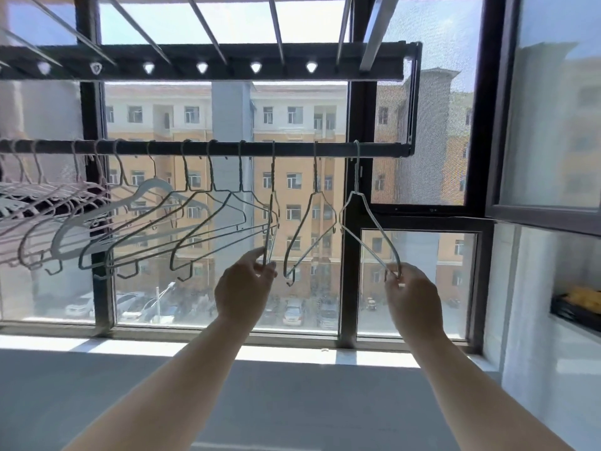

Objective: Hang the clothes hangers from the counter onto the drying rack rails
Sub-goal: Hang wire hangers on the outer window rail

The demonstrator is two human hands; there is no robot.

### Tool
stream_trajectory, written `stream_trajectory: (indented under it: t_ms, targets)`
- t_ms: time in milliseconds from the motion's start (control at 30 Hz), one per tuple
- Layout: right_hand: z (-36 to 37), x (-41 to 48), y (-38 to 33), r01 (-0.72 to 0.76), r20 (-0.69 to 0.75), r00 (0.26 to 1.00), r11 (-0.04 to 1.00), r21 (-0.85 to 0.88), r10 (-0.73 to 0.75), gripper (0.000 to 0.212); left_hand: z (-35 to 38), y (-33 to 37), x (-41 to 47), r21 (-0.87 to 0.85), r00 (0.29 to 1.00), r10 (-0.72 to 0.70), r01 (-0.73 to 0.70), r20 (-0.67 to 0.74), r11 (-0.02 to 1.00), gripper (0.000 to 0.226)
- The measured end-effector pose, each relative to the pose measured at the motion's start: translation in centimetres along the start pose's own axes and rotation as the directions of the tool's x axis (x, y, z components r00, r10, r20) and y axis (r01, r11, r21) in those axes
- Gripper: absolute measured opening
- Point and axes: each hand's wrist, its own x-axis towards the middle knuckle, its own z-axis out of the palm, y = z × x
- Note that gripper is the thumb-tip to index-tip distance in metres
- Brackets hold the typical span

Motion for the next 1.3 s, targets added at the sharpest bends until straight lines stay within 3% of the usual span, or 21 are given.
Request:
stream_trajectory:
  t_ms: [333, 967, 1200, 1300]
  targets:
    - [0.3, -0.1, -0.1, -0.008, 0.003, 1.0, 1.0, -0.018, 0.008, 0.02, 0.5, -0.1, 0.4, -0.026, 0.999, -0.033, 0.033, 0.027, 0.999, 0.04]
    - [0.9, -0.4, -1.6, -0.042, 0.016, 0.999, 0.999, 0.011, 0.042, 0.024, -0.4, -0.8, 0.6, -0.003, 0.999, 0.032, -0.032, -0.014, 0.999, 0.043]
    - [0.6, -0.5, -2.3, -0.06, 0.048, 0.997, 0.994, 0.09, 0.056, 0.04, -1.6, -0.6, 0.2, -0.003, 0.996, 0.093, -0.093, -0.005, 0.996, 0.05]
    - [0.0, -0.8, -3.2, -0.039, 0.006, 0.999, 0.991, 0.129, 0.038, 0.057, -2.4, -0.6, 0.1, 0.03, 0.989, 0.149, -0.149, 0.004, 0.988, 0.053]
